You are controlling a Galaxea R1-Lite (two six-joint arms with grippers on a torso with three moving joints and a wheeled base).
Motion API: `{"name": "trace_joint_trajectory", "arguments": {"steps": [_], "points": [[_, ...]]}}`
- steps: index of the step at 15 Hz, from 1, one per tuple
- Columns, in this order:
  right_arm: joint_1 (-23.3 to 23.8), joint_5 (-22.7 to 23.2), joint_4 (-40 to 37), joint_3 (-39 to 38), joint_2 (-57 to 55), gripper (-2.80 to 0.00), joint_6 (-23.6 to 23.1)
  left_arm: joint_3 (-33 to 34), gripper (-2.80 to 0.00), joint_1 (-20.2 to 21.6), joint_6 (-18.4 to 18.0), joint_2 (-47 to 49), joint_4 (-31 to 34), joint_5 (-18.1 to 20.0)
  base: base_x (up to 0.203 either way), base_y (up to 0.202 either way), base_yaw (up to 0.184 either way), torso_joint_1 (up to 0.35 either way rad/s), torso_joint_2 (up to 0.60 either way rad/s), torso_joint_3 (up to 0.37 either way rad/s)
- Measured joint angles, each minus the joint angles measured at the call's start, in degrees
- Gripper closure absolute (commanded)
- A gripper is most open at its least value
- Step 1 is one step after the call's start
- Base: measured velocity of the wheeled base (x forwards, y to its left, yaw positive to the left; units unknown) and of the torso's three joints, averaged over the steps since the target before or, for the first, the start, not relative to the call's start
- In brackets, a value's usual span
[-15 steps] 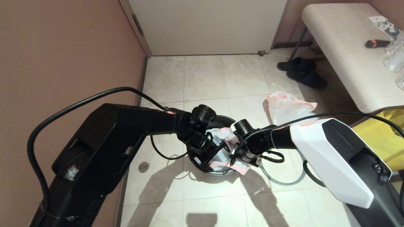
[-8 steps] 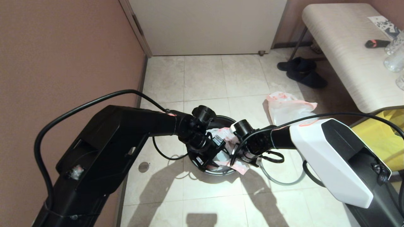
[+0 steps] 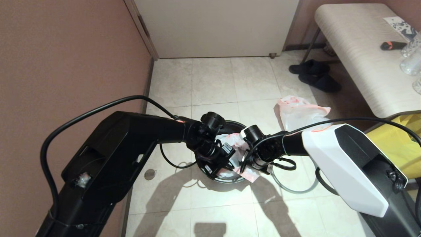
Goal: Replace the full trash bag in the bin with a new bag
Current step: Put the new garbage bag on the trash can
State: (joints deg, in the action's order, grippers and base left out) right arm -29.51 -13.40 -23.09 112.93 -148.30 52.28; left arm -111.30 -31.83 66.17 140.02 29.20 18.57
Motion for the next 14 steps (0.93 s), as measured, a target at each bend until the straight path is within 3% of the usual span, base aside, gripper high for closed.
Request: {"name": "trace_joint_trajectory", "arguments": {"steps": [8, 12, 13, 14], "points": [[0.00, -0.05, 0.54, 0.00, 0.04, 0.00, 0.03, 1.03, 0.00, -0.73, -1.33, -5.03, 10.45, -0.05, 0.000, 0.000, 0.000, 0.000, 0.00, 0.000], [0.00, -0.05, 0.53, 0.00, 0.06, 0.00, 0.01, 1.14, 0.00, -0.20, -2.21, -4.64, 11.09, -0.07, 0.000, 0.000, 0.000, 0.000, 0.00, 0.000], [0.00, -0.05, 0.53, 0.00, 0.04, 0.00, 0.01, 0.75, -0.98, -0.13, -2.28, -4.44, 11.11, -0.22, 0.000, 0.000, 0.000, 0.000, 0.00, 0.000], [0.00, -0.05, 0.53, 0.00, 0.04, 0.00, 0.01, 0.53, -2.80, -0.15, -2.30, -4.33, 11.09, -0.38, 0.000, 0.000, 0.000, 0.000, 0.00, 0.000]]}}
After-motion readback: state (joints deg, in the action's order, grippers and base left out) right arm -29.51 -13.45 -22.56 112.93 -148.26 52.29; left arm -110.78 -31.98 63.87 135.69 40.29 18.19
